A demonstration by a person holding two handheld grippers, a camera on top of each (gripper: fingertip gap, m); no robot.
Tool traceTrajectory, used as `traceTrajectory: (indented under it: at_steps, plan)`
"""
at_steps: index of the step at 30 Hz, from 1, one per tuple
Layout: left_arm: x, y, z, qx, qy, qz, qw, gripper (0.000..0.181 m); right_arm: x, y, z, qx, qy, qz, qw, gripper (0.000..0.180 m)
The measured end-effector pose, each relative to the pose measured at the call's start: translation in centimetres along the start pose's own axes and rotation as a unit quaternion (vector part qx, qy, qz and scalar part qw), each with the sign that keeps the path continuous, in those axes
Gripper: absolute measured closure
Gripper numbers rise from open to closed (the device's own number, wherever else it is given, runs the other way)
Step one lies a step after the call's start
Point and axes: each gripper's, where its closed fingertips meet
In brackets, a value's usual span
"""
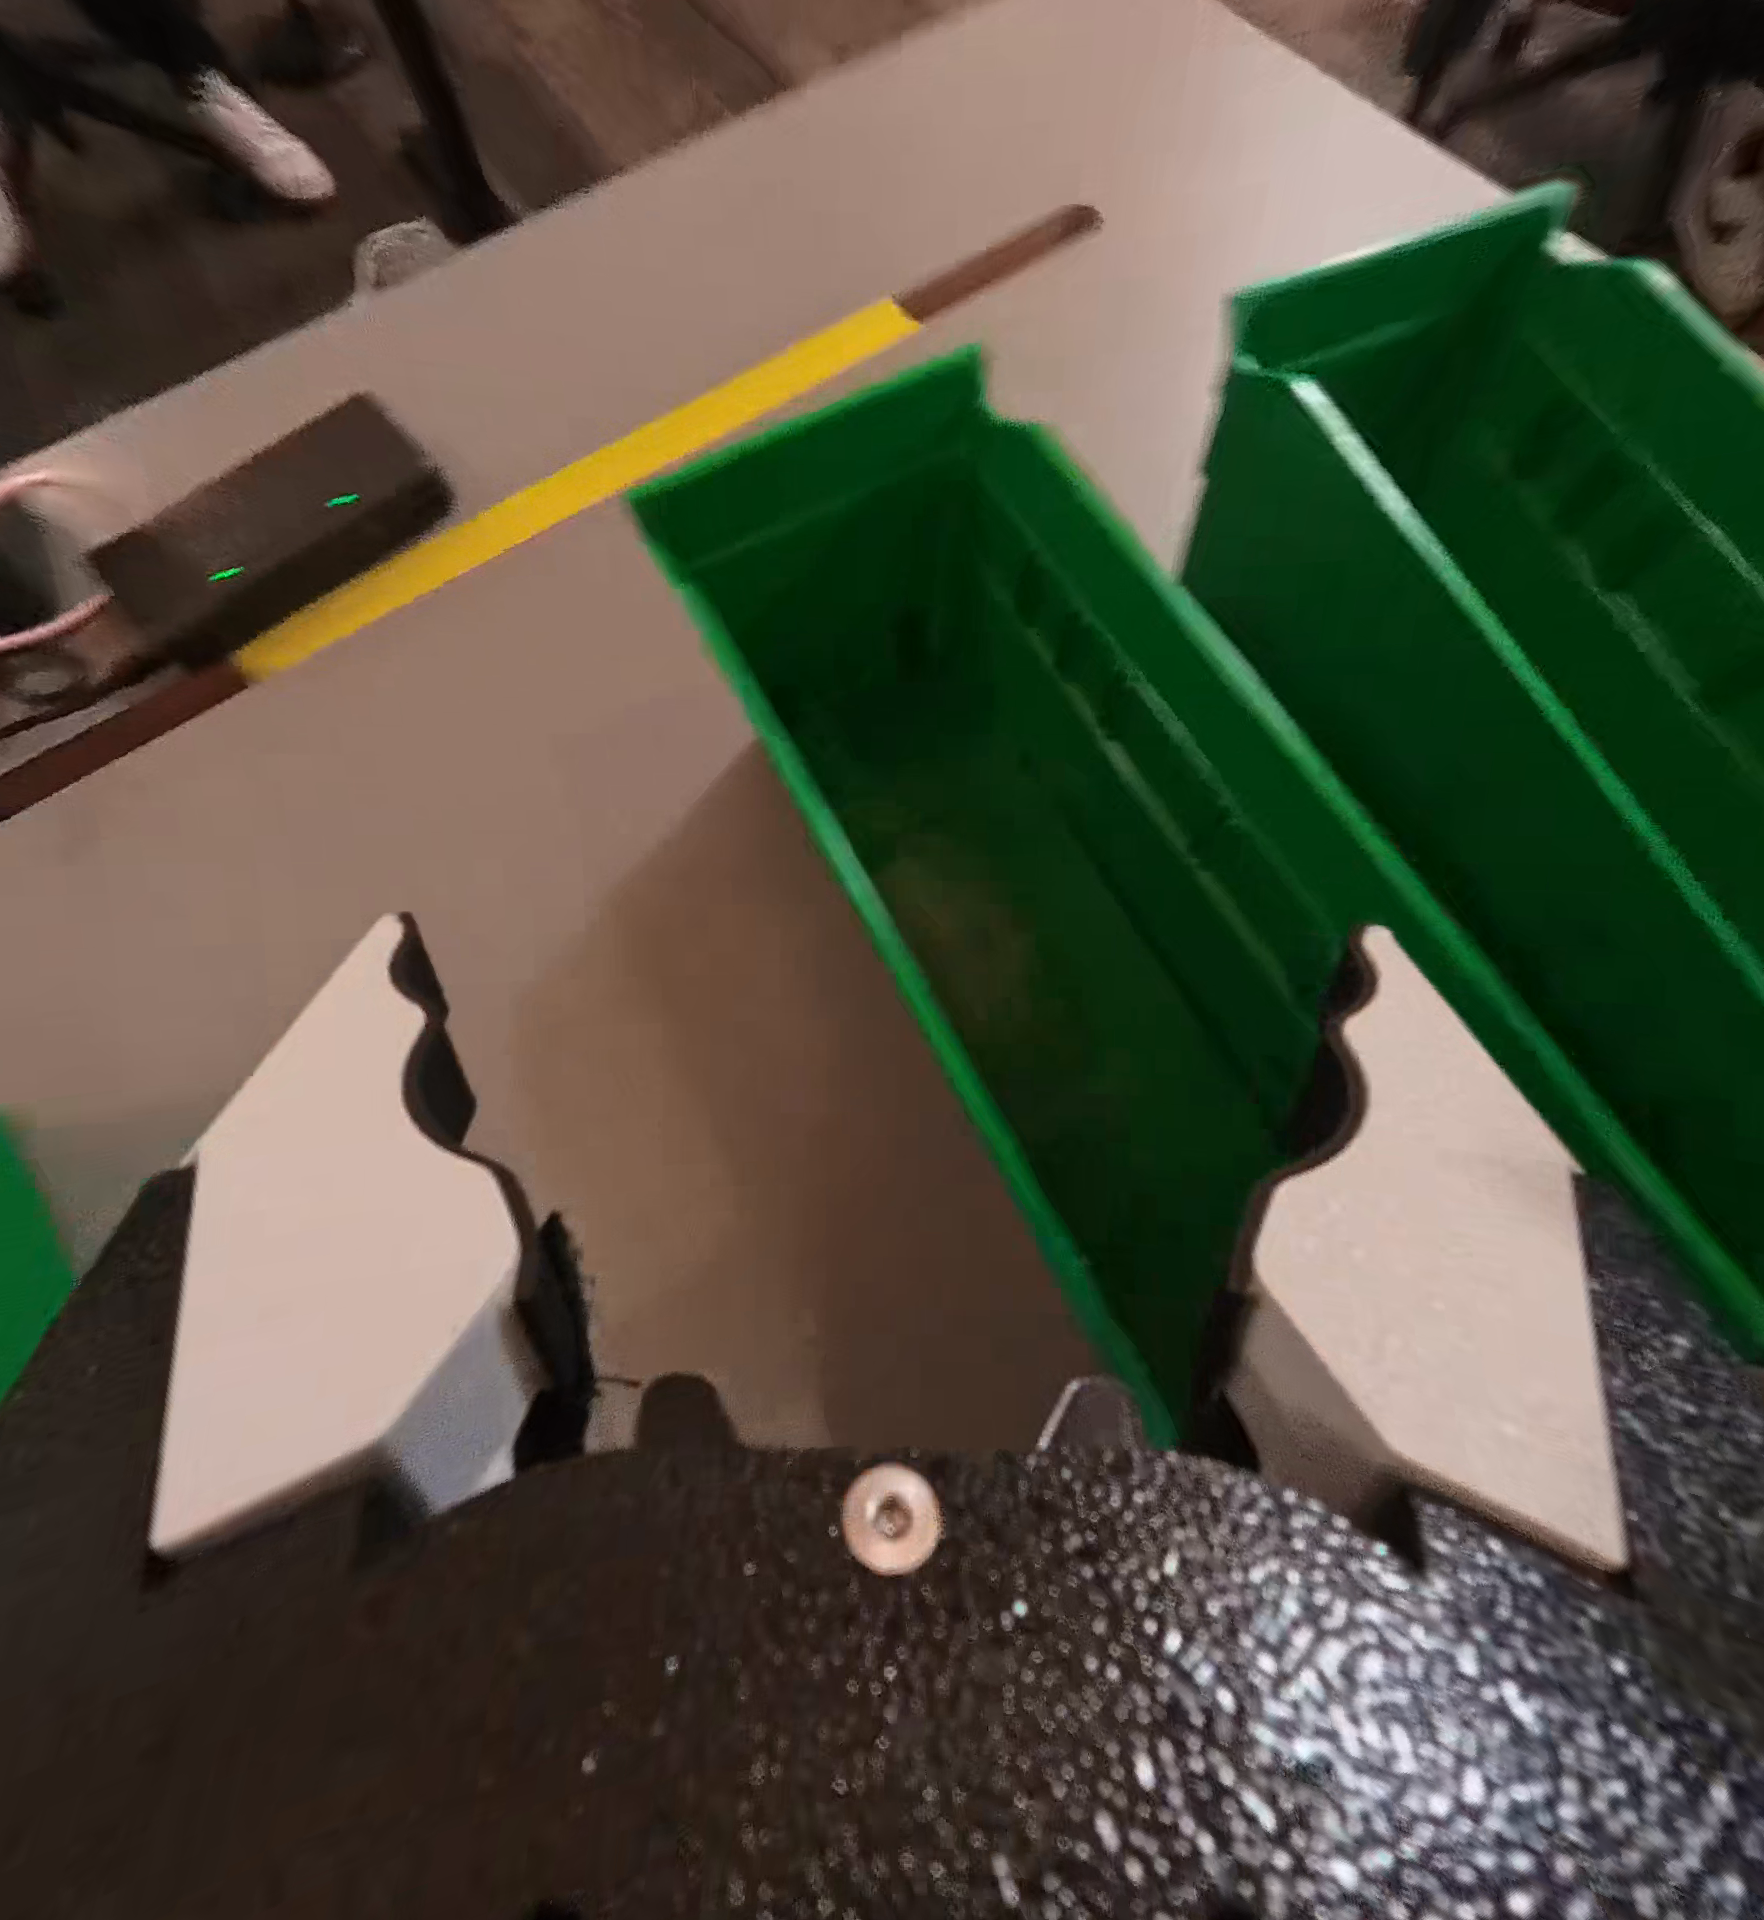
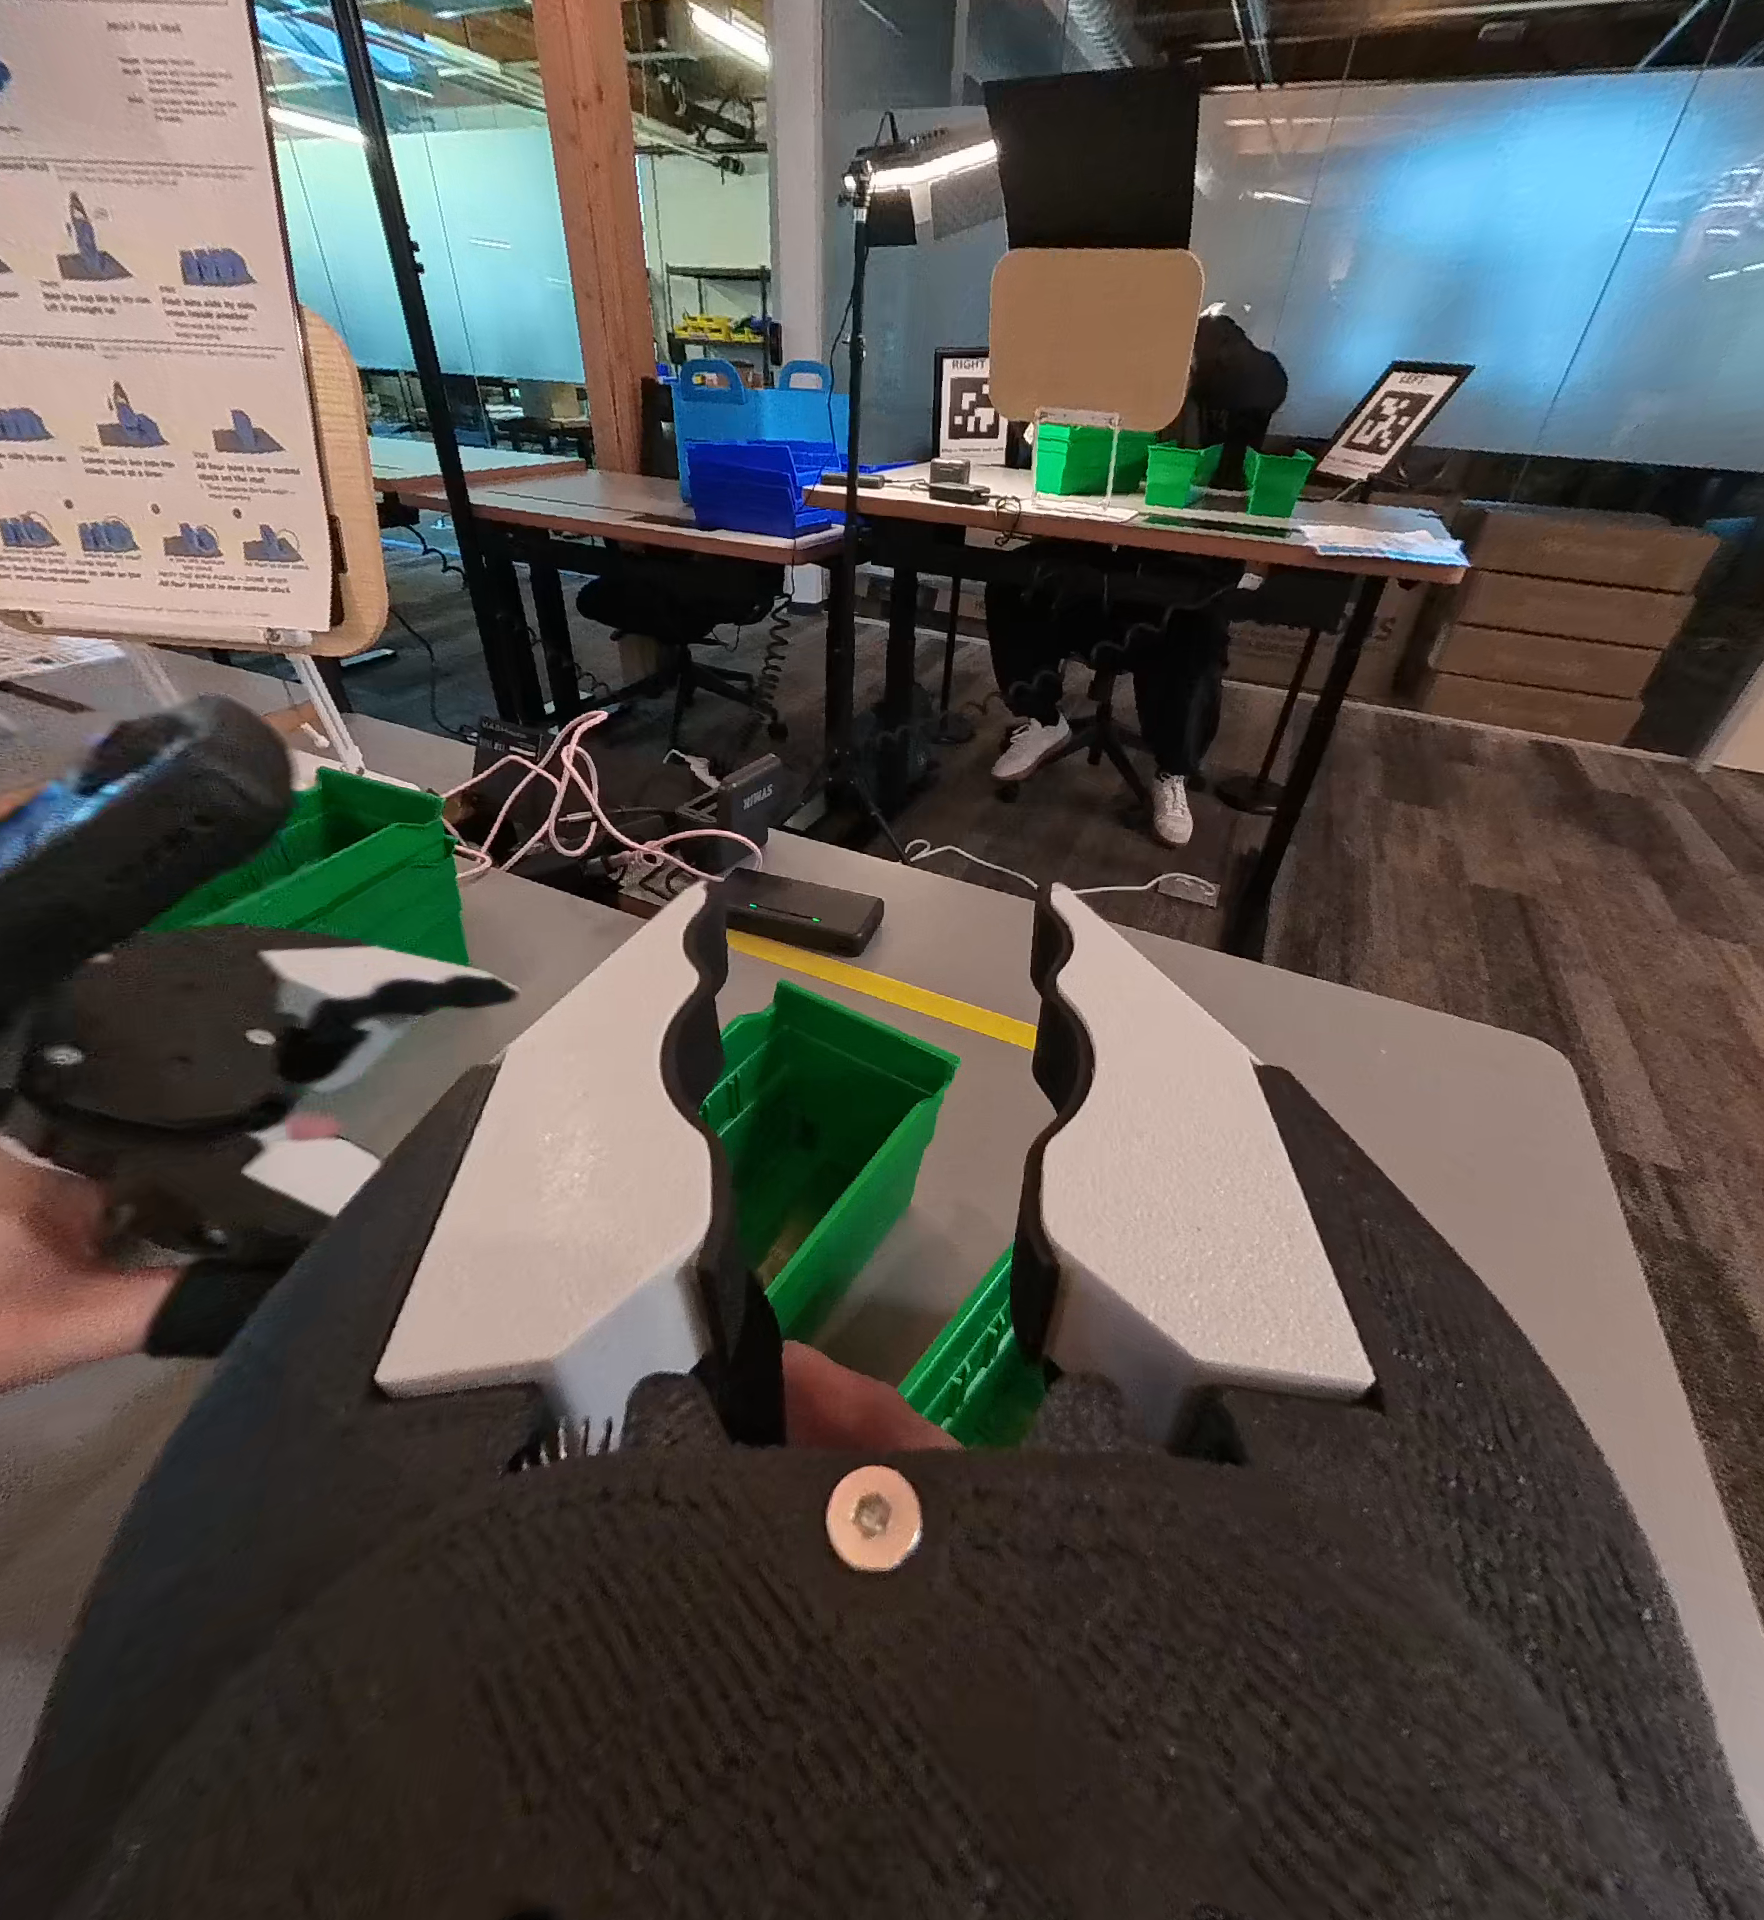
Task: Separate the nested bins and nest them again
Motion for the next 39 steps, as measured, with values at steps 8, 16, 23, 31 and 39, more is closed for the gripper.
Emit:
traceTrajectory:
  at_steps: [8, 16, 23, 31, 39]
  plan:
    - [3.7, -3.6, 3.5, 0.025, 0.021, -0.04, 0.999, 0.021, 0.1, 0.1, 0.1, 0.005, -0.004, 0.008, 1.0, 0.121]
    - [6.4, -4.7, 0.7, 0.087, 0.121, -0.005, 0.989, 0.021, -0.2, -0.4, 0.2, 0.016, -0.009, 0.01, 1.0, 0.122]
    - [4.9, -1.1, -1.7, 0.04, 0.149, 0.02, 0.988, 0.021, -0.3, -0.5, 0.3, 0.019, -0.012, 0.012, 1.0, 0.121]
    - [3.9, 0.9, -6.0, -0.061, 0.194, -0.094, 0.975, 0.022, -0.2, -0.3, 0.2, 0.015, -0.01, 0.013, 1.0, 0.121]
    - [3.6, 0.3, -5.4, -0.069, 0.146, -0.147, 0.976, 0.05, 0.0, -0.1, 0.0, 0.007, -0.002, 0.011, 1.0, 0.121]
Point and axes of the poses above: each gripper's, where its closed fingertips meet, x out along the fingers, z out of its top, y = z × x across the jaws, and after that the axes turned 7 degrees about x, right-handed
